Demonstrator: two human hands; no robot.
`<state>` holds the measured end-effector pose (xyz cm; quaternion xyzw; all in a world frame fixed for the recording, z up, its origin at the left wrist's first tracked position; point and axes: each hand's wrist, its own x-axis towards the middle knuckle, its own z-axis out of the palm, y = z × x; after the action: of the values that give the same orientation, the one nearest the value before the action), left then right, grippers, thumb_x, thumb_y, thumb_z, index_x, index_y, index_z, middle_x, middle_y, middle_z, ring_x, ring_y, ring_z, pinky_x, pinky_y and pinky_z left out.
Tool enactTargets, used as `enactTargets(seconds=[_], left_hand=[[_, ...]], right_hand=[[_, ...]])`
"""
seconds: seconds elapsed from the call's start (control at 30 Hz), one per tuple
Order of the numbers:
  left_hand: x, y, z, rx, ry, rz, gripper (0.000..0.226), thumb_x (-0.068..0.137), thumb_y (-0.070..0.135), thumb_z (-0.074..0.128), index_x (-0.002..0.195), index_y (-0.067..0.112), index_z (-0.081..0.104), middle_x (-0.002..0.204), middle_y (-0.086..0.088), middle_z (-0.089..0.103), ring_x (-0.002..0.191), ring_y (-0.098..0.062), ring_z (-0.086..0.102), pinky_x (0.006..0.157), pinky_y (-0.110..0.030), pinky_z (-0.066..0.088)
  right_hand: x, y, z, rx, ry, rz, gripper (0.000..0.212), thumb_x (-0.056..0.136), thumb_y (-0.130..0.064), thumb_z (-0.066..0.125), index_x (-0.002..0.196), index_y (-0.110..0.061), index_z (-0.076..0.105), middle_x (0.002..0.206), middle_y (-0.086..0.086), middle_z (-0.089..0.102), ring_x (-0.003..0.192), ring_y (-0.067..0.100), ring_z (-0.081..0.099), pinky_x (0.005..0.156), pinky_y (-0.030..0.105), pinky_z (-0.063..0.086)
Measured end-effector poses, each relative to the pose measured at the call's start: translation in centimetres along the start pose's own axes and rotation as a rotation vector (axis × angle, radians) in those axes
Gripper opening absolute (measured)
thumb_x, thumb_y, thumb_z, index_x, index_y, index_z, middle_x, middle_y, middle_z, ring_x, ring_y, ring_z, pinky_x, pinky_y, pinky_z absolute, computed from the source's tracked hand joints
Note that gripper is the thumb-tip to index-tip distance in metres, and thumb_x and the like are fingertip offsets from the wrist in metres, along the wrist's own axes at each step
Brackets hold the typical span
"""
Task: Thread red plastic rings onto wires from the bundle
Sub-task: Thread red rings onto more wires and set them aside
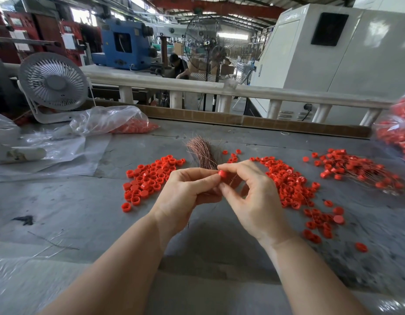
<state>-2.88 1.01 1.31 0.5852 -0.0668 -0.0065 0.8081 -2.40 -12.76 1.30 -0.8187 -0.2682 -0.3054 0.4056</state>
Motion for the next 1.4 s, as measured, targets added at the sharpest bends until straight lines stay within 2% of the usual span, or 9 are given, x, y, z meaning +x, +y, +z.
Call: enactTargets(seconds=[0.17, 0.33, 0.5, 0.67, 0.73, 0.87, 1.03, 1.3, 1.4], left_hand=[[-0.15, 0.19, -0.14, 0.033, -0.042, -0.018, 0.017, 0.069, 0.018, 0.063, 0.076, 0.005, 0.073, 0.071, -0.011, 0.07, 0.063, -0.016, 0.067, 0.056, -0.021, 0.054], [-0.12, 0.14, -0.09, 0.067, -0.014, -0.019, 0.016, 0.086, 0.003, 0.055, 0.083, 0.002, 0.07, 0.069, -0.011, 0.07, 0.062, -0.016, 0.068, 0.056, -0.021, 0.054], [-0.17, 0.06, 0.08, 0.074, 0.023, 0.004, 0.018, 0.087, 0.001, 0.055, 0.079, 0.004, 0.071, 0.066, -0.009, 0.069, 0.057, -0.014, 0.065, 0.054, -0.02, 0.054], [-0.3, 0.19, 0.26, 0.064, -0.011, -0.025, 0.023, 0.088, 0.005, 0.054, 0.074, 0.006, 0.071, 0.065, -0.009, 0.068, 0.058, -0.014, 0.066, 0.053, -0.02, 0.053], [-0.34, 0.3, 0.34, 0.047, -0.019, -0.037, 0.026, 0.089, 0.005, 0.053, 0.07, 0.007, 0.071, 0.063, -0.008, 0.067, 0.057, -0.014, 0.065, 0.052, -0.02, 0.052], [-0.22, 0.27, 0.41, 0.058, -0.013, -0.027, 0.034, 0.09, 0.006, 0.052, 0.065, 0.011, 0.073, 0.064, -0.007, 0.068, 0.055, -0.013, 0.064, 0.05, -0.02, 0.051], [0.04, 0.22, -0.04, 0.004, 0.071, -0.019, 0.023, 0.088, 0.007, 0.053, 0.075, 0.006, 0.073, 0.066, -0.007, 0.067, 0.053, -0.013, 0.061, 0.05, -0.021, 0.051], [0.0, -0.05, -0.13, 0.045, 0.021, -0.015, 0.018, 0.087, 0.011, 0.056, 0.08, 0.004, 0.071, 0.065, -0.005, 0.065, 0.054, -0.013, 0.06, 0.05, -0.021, 0.05], [0.02, -0.14, -0.18, 0.073, 0.015, -0.002, 0.02, 0.088, 0.011, 0.056, 0.077, 0.006, 0.072, 0.066, -0.005, 0.065, 0.055, -0.014, 0.06, 0.051, -0.021, 0.05]], right_hand=[[0.16, 0.22, 0.03, 0.036, 0.017, -0.004, 0.017, 0.079, -0.016, 0.066, 0.095, -0.01, 0.07, 0.083, -0.009, 0.058, 0.079, -0.008, 0.051, 0.073, 0.004, 0.038], [0.12, 0.42, 0.23, 0.015, -0.004, 0.028, 0.016, 0.082, -0.014, 0.062, 0.095, -0.011, 0.07, 0.083, -0.01, 0.057, 0.077, -0.008, 0.05, 0.071, 0.003, 0.037], [0.05, 0.17, 0.14, 0.052, -0.017, 0.001, 0.021, 0.077, -0.022, 0.066, 0.093, -0.012, 0.072, 0.082, -0.008, 0.059, 0.077, 0.002, 0.054, 0.07, 0.007, 0.04], [0.07, 0.28, 0.21, 0.046, 0.032, -0.009, 0.013, 0.078, -0.019, 0.066, 0.086, -0.011, 0.071, 0.078, -0.012, 0.057, 0.071, -0.007, 0.051, 0.068, 0.007, 0.039], [0.07, 0.24, 0.25, 0.018, 0.04, -0.009, 0.011, 0.08, -0.02, 0.064, 0.084, -0.011, 0.07, 0.077, -0.011, 0.057, 0.07, -0.004, 0.05, 0.066, 0.007, 0.038], [0.01, 0.18, 0.34, 0.006, 0.041, 0.027, 0.014, 0.085, -0.022, 0.057, 0.084, -0.009, 0.064, 0.077, -0.004, 0.059, 0.07, 0.005, 0.052, 0.064, 0.014, 0.04], [0.01, 0.21, 0.43, -0.018, 0.024, 0.063, 0.016, 0.085, -0.023, 0.052, 0.081, -0.009, 0.059, 0.073, -0.006, 0.055, 0.065, 0.005, 0.046, 0.062, 0.015, 0.036], [0.0, 0.38, 0.3, -0.052, -0.017, 0.04, 0.013, 0.085, -0.013, 0.059, 0.074, -0.006, 0.057, 0.07, -0.001, 0.057, 0.065, 0.016, 0.051, 0.062, 0.034, 0.041], [-0.07, 0.3, 0.37, -0.086, -0.009, 0.024, 0.016, 0.084, -0.018, 0.059, 0.074, -0.006, 0.059, 0.071, 0.001, 0.058, 0.065, 0.018, 0.052, 0.06, 0.038, 0.044]])
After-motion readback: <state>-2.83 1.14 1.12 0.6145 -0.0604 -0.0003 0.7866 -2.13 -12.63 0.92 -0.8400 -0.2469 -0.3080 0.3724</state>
